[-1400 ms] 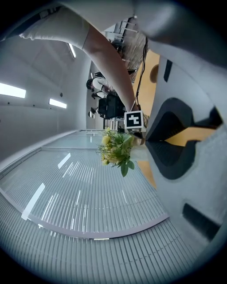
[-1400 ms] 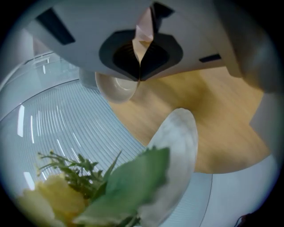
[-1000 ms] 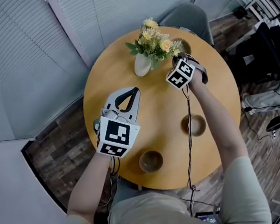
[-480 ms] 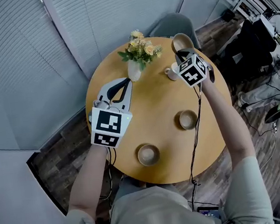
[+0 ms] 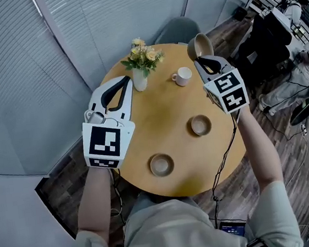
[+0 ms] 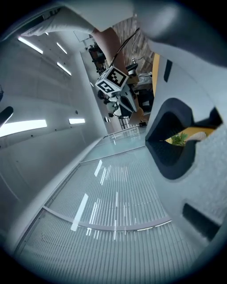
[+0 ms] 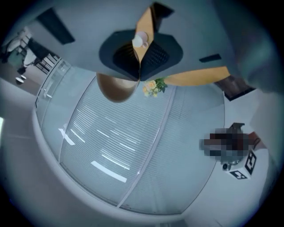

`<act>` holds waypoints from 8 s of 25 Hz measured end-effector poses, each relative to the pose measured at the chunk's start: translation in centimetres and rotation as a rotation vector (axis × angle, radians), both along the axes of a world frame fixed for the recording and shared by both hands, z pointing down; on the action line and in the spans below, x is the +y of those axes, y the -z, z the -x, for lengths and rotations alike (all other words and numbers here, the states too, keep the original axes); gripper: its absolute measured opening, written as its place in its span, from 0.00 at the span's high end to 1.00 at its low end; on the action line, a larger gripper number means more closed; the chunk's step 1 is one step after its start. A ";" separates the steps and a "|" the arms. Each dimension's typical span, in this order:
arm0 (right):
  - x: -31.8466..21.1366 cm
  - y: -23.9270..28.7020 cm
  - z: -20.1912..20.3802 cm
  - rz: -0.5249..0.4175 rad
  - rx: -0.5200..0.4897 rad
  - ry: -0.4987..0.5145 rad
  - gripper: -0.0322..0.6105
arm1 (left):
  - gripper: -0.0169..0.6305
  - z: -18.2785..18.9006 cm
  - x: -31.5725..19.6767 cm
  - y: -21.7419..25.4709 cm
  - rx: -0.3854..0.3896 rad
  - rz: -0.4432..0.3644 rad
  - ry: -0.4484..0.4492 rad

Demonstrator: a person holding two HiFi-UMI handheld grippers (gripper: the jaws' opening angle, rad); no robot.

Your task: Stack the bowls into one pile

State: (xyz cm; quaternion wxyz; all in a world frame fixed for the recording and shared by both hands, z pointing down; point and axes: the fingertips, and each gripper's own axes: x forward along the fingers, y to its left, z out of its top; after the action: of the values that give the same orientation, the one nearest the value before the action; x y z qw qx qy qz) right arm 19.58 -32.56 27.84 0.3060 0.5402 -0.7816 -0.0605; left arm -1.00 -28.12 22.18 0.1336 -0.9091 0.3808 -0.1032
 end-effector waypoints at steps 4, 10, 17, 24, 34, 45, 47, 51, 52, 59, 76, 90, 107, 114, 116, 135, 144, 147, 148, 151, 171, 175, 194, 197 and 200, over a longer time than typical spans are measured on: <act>4.6 2.0 -0.1 -0.059 -0.085 -0.016 0.89 | 0.94 0.1 2.9 2.5 0.014 -0.056 -0.021; 10.9 3.9 0.1 -0.103 -0.156 -0.013 0.89 | 0.94 -0.2 6.6 4.1 0.060 -0.044 -0.050; 16.2 3.7 1.2 -0.092 -0.143 0.020 0.89 | 0.94 -0.2 9.4 2.1 0.040 0.024 -0.092; 19.0 0.9 3.2 -0.011 -0.204 0.081 0.89 | 0.94 0.4 10.5 -1.5 -0.027 0.092 -0.079; 21.0 -6.2 4.6 0.167 -0.242 0.089 0.89 | 0.94 1.0 11.0 -8.1 -0.142 0.193 -0.081; 21.9 -13.2 9.4 0.321 -0.207 0.212 0.89 | 0.94 0.9 11.1 -16.2 -0.212 0.348 -0.107; 22.3 -14.8 10.5 0.362 -0.206 0.234 0.89 | 0.94 1.0 11.3 -17.6 -0.221 0.375 -0.109; 23.6 -17.9 12.5 0.423 -0.174 0.324 0.89 | 0.94 1.2 12.4 -21.7 -0.243 0.454 -0.097; 24.0 -18.6 13.0 0.438 -0.170 0.348 0.89 | 0.94 1.2 12.7 -22.8 -0.249 0.476 -0.097; 26.6 -23.4 16.0 0.584 -0.113 0.463 0.89 | 0.94 2.1 14.9 -28.8 -0.256 0.639 -0.098; 33.5 -32.6 20.1 0.702 0.138 0.579 0.89 | 0.94 3.8 19.1 -36.6 -0.305 0.805 -0.097; 33.6 -35.5 19.8 0.826 0.049 0.456 0.89 | 0.94 3.6 21.0 -39.4 -0.337 0.871 -0.128; 28.9 -29.1 17.4 0.644 -0.115 0.272 0.89 | 0.94 2.3 19.2 -35.7 -0.293 0.804 -0.130; 26.2 -23.8 16.0 0.528 -0.258 0.176 0.89 | 0.94 -0.3 16.2 -30.5 -0.229 0.697 -0.176; 25.9 -21.6 15.4 0.497 -0.323 0.144 0.89 | 0.94 -1.2 15.7 -28.8 -0.214 0.664 -0.189; 25.3 -0.5 6.3 -0.045 -0.403 -0.075 0.89 | 0.94 -4.3 13.5 -10.3 -0.061 0.293 -0.262; 27.3 5.6 1.5 -0.208 -0.505 -0.194 0.89 | 0.94 -5.2 15.4 -3.4 0.029 0.202 -0.289; 28.1 6.5 0.6 -0.241 -0.504 -0.215 0.89 | 0.94 -5.3 16.0 -2.2 0.030 0.187 -0.302; 28.4 6.7 0.4 -0.250 -0.502 -0.215 0.89 | 0.94 -5.4 16.2 -2.0 0.028 0.185 -0.310; 28.8 6.8 0.8 -0.259 -0.493 -0.203 0.89 | 0.94 -5.7 16.5 -1.6 0.028 0.187 -0.328; 27.0 0.4 -2.5 -0.094 -0.424 -0.272 0.89 | 0.94 -12.2 15.0 -5.9 -0.002 0.235 -0.469; 25.8 -2.3 -3.5 -0.031 -0.403 -0.284 0.89 | 0.94 -13.8 14.6 -8.3 -0.044 0.266 -0.486; 22.1 -16.8 -4.9 0.355 -0.345 -0.191 0.80 | 0.94 -18.5 13.3 -17.7 -0.176 0.446 -0.489; 21.8 -19.1 -4.8 0.411 -0.333 -0.170 0.80 | 0.94 -18.9 13.1 -19.8 -0.206 0.481 -0.488; 21.5 -21.2 -4.9 0.454 -0.332 -0.159 0.79 | 0.94 -19.1 12.6 -21.7 -0.190 0.544 -0.462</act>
State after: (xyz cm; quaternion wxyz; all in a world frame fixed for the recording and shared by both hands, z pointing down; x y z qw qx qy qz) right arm 24.52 -11.06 49.01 0.2906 0.5201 -0.7697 0.2294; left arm 18.13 -15.52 43.84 -0.0584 -0.9597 0.1102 -0.2520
